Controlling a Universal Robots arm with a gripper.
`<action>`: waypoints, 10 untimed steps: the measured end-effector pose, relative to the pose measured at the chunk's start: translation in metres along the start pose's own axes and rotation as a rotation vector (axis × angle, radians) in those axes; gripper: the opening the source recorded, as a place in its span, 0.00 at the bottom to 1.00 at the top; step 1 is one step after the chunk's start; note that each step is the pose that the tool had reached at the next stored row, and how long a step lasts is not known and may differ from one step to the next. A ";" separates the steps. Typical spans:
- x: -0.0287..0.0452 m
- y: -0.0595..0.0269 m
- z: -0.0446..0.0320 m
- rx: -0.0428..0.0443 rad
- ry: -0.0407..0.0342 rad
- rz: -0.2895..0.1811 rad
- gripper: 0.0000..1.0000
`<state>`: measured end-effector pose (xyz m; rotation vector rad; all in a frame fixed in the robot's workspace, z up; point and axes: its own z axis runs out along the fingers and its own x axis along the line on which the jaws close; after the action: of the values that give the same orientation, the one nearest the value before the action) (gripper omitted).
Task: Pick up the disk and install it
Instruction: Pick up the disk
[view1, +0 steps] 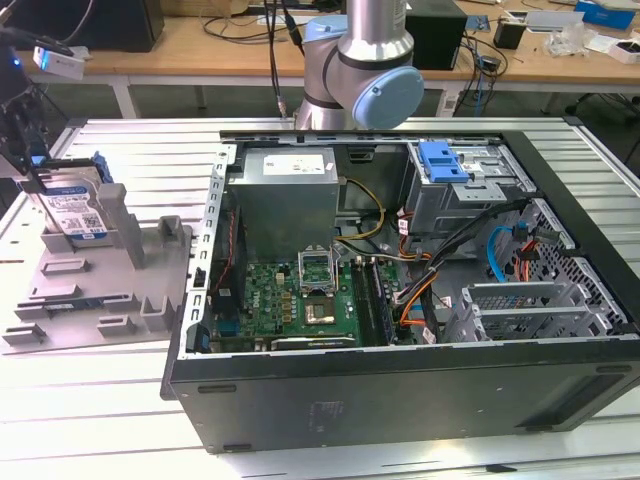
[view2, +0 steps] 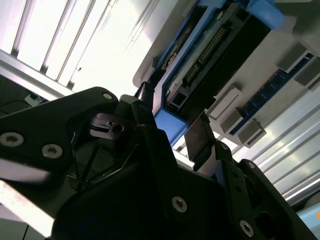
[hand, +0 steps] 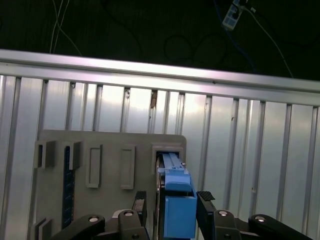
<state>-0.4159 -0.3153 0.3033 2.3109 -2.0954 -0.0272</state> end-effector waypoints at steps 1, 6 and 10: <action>0.0001 -0.0001 0.0001 -0.0001 0.0000 0.000 0.52; 0.0001 -0.0001 0.0011 0.0001 -0.0001 0.000 0.52; 0.0001 -0.0001 0.0016 -0.0001 0.0000 0.000 0.52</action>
<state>-0.4158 -0.3154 0.3017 2.3109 -2.0954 -0.0273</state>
